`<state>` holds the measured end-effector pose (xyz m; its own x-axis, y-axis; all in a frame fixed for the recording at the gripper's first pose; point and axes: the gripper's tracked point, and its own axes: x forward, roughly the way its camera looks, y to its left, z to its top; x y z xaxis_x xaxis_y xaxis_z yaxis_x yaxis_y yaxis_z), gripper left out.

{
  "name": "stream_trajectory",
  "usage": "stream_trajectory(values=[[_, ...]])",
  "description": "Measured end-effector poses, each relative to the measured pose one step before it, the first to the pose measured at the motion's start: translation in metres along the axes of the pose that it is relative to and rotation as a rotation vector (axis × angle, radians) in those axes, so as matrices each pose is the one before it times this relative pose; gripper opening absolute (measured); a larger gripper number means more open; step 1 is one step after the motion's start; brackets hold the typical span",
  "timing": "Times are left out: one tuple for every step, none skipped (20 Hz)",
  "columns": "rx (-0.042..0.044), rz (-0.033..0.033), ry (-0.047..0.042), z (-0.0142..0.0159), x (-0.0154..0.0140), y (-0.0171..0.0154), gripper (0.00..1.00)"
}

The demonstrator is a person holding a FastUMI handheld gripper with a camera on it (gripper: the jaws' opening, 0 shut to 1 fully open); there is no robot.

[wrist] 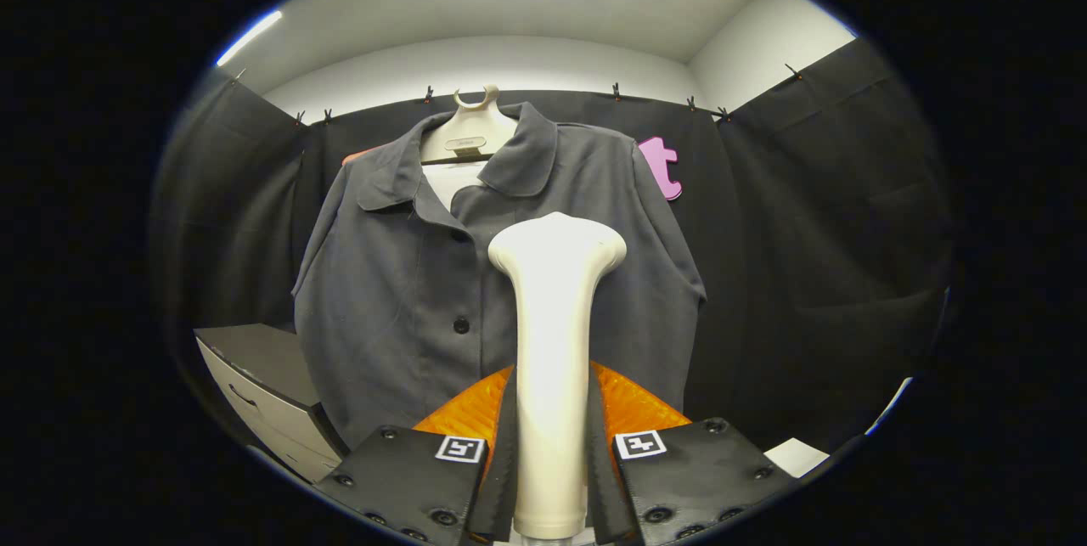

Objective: Iron the clothes twice with a garment steamer, once on the left side and once on the right side.

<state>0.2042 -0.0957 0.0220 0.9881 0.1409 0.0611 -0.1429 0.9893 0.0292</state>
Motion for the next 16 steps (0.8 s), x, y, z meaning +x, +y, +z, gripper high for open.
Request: stream_trajectory(values=[[0.00347, 0.00450, 0.00970, -0.00451, 0.00181, 0.00013, 0.42], [0.00465, 0.00193, -0.00102, -0.00161, 0.00100, 0.00066, 0.42], [0.00274, -0.00036, 0.00134, -0.00269, -0.00125, -0.00004, 0.42], [0.00208, -0.00134, 0.00413, -0.00371, -0.00103, -0.00064, 0.42], [0.00168, -0.00107, 0.00393, -0.00418, -0.00235, -0.00116, 0.42], [0.00145, -0.00161, 0.00825, -0.00575, -0.00038, -0.00084, 0.42], [0.00205, -0.00331, 0.00894, -0.00619, -0.00191, -0.00164, 0.42], [0.00504, -0.00398, 0.01283, -0.00779, -0.00198, -0.00199, 0.42], [0.00613, -0.00528, 0.01714, -0.00975, -0.00308, -0.00241, 0.42], [0.00344, -0.00564, 0.01530, -0.00955, -0.00378, -0.00322, 0.42], [0.00158, -0.00644, 0.01321, -0.00997, -0.00320, -0.00316, 0.42], [-0.00206, -0.00446, 0.01508, -0.00960, -0.00313, -0.00312, 0.42], [-0.00065, -0.00119, 0.01520, -0.01121, -0.00412, -0.00304, 0.42], [0.00250, 0.00111, 0.01530, -0.01195, -0.00216, -0.00191, 0.42], [0.00262, -0.00125, 0.01836, -0.01229, -0.00261, -0.00196, 0.42], [-0.00124, -0.00222, 0.01992, -0.01091, 0.00063, -0.00111, 0.42]])
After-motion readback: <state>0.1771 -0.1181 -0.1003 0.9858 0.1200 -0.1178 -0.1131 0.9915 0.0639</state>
